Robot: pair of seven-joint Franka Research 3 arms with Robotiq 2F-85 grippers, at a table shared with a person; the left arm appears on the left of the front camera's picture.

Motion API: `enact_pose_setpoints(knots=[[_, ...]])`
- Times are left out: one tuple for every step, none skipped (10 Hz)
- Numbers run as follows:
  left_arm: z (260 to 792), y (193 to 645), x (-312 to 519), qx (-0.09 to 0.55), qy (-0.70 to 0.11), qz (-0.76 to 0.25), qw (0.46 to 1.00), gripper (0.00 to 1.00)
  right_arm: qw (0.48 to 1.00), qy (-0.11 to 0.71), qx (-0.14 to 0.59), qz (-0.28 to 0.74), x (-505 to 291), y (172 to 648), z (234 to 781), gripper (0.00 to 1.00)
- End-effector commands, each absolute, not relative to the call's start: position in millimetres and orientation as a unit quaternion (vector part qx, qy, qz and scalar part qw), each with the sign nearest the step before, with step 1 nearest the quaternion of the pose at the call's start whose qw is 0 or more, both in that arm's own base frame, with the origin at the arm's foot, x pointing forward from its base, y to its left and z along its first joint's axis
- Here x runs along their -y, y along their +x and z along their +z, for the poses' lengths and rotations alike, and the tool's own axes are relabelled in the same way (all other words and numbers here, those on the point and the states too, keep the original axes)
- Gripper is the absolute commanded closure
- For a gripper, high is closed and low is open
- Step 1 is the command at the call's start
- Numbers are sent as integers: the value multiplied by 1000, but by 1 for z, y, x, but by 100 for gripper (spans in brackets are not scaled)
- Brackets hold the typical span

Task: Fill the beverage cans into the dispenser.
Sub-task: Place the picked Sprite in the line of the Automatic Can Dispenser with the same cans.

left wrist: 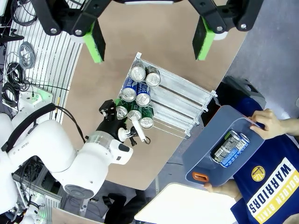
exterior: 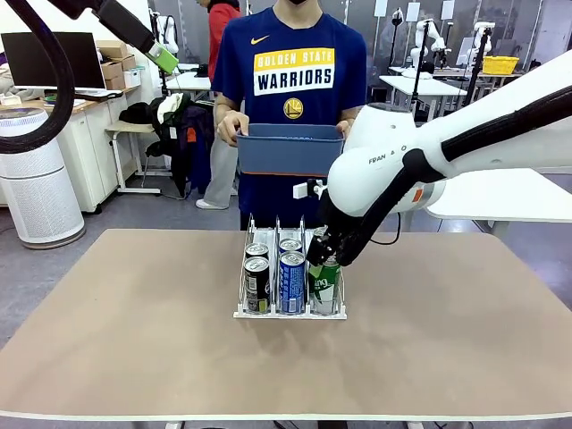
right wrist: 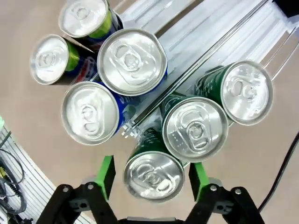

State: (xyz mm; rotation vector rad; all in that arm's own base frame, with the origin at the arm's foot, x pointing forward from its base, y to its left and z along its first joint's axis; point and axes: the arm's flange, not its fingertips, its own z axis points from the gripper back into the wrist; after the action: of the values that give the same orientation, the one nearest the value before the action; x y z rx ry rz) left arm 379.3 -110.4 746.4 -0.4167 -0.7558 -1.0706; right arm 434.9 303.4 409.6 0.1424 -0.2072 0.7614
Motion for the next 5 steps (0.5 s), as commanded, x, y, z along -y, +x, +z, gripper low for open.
enact_pose_setpoints(knots=[[746, 378, 109, 345, -191, -493, 776, 0, 915, 80, 119, 377, -291, 419, 422, 0], [746, 378, 109, 345, -191, -493, 776, 0, 920, 82, 124, 363, -290, 417, 425, 0], [746, 378, 109, 345, -191, -493, 776, 0, 924, 78, 130, 351, -289, 419, 426, 0], [746, 378, 109, 345, -191, -493, 776, 0, 919, 71, 119, 369, -299, 426, 430, 0], [746, 378, 109, 345, -191, -493, 776, 0, 919, 71, 119, 369, -299, 426, 430, 0]])
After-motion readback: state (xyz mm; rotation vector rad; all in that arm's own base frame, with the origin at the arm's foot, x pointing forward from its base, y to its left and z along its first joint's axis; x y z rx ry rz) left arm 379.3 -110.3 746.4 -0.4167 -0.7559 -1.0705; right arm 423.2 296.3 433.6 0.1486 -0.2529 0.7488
